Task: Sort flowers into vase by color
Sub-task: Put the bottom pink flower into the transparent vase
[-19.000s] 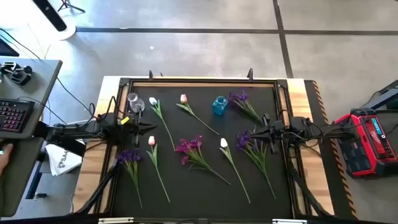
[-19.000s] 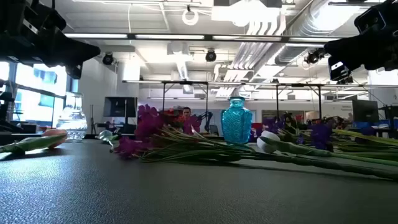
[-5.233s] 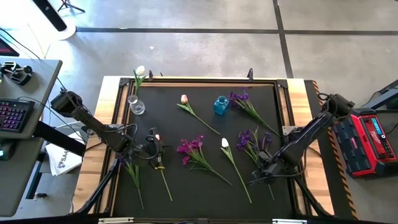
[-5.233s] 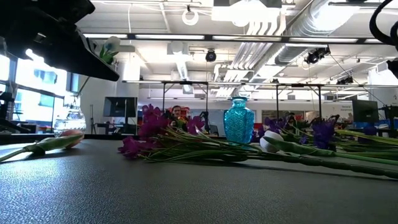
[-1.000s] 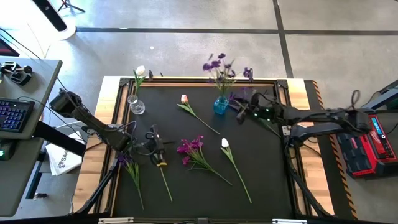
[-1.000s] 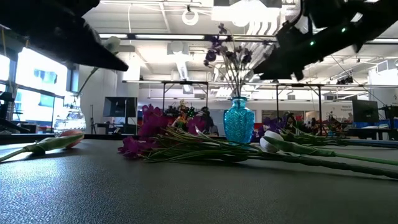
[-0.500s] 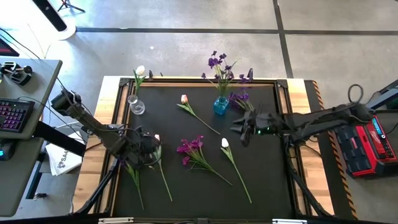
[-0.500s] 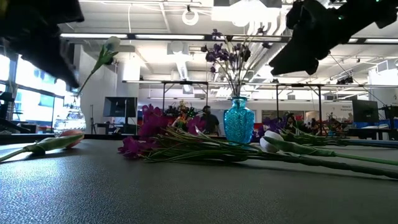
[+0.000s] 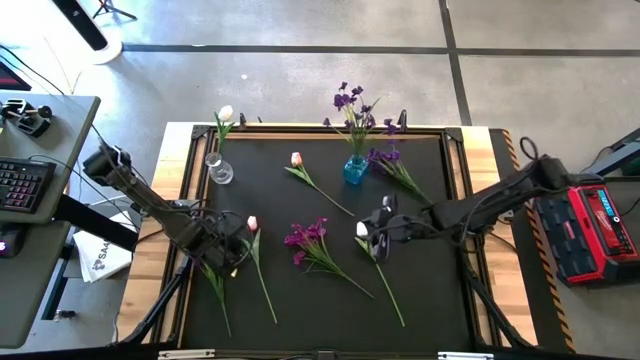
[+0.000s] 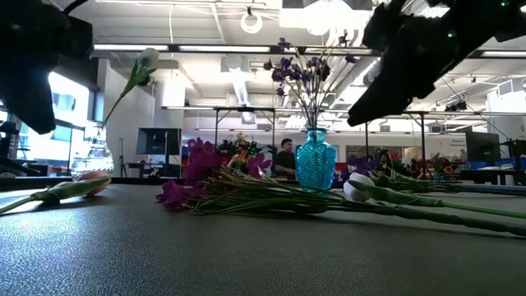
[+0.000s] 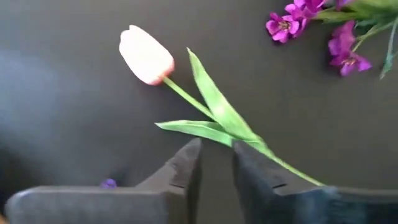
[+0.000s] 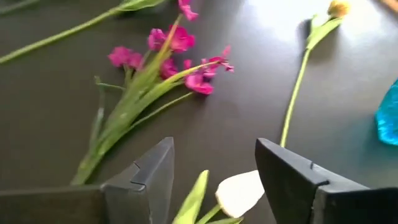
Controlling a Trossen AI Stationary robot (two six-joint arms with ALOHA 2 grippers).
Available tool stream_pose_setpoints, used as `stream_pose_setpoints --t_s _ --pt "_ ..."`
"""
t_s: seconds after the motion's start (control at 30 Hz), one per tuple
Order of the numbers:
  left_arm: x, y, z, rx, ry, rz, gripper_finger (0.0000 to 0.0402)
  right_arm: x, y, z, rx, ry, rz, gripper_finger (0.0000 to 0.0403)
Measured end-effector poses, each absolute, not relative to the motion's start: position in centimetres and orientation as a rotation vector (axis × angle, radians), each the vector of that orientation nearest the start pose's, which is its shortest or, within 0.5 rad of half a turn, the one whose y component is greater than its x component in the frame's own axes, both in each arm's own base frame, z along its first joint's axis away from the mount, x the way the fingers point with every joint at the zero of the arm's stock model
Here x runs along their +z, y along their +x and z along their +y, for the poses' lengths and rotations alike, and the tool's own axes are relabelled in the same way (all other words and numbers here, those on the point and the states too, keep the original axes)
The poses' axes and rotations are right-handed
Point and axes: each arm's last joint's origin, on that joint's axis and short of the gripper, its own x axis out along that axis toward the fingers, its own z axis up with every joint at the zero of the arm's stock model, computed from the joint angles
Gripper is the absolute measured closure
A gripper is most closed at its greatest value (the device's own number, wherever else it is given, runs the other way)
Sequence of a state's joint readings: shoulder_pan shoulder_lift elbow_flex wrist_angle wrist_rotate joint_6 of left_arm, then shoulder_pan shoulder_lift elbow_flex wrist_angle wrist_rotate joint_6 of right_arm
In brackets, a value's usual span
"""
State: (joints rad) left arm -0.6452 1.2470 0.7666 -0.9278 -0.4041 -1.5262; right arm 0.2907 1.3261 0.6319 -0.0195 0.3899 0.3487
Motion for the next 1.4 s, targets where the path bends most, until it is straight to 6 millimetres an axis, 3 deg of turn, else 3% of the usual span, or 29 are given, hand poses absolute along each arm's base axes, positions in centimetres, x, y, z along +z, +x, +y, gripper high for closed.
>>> stream_pose_setpoints --t_s 0.2,0.37,0.63,0.83,0.97,1.13,1.27,1.4 --pt "17.9 17.6 -11.7 0.867 -0.739 0.96 0.0229 17.2 26.0 6.5 -0.298 0.047 0.605 0.021" --pt "15.7 19.2 -11.9 0.932 -0.76 0.957 0.021 16.0 27.0 6.9 -0.277 0.012 0.59 0.0223" --pt "13.4 21.1 -10.3 0.976 -0.74 1.095 0.0254 15.7 27.1 7.2 -0.26 -0.013 0.591 0.0239" --pt "13.7 21.5 -9.7 0.92 -0.708 1.154 0.0332 15.8 27.2 7.2 -0.263 -0.018 0.576 0.0245" --pt "15.1 21.5 -9.8 0.88 -0.668 1.086 0.0392 16.0 27.3 7.3 -0.255 -0.031 0.561 0.0245" --pt "18.7 20.6 -10.0 0.83 -0.589 0.889 0.0391 16.1 27.3 7.7 -0.236 -0.037 0.549 0.0245" --pt "23.4 18.7 -8.9 0.806 -0.362 0.576 0.0398 16.2 27.1 8.2 -0.235 -0.051 0.536 0.0245" --pt "27.7 16.0 -7.0 0.855 0.009 0.281 0.0398 16.5 27.1 8.6 -0.253 -0.075 0.504 0.0245"
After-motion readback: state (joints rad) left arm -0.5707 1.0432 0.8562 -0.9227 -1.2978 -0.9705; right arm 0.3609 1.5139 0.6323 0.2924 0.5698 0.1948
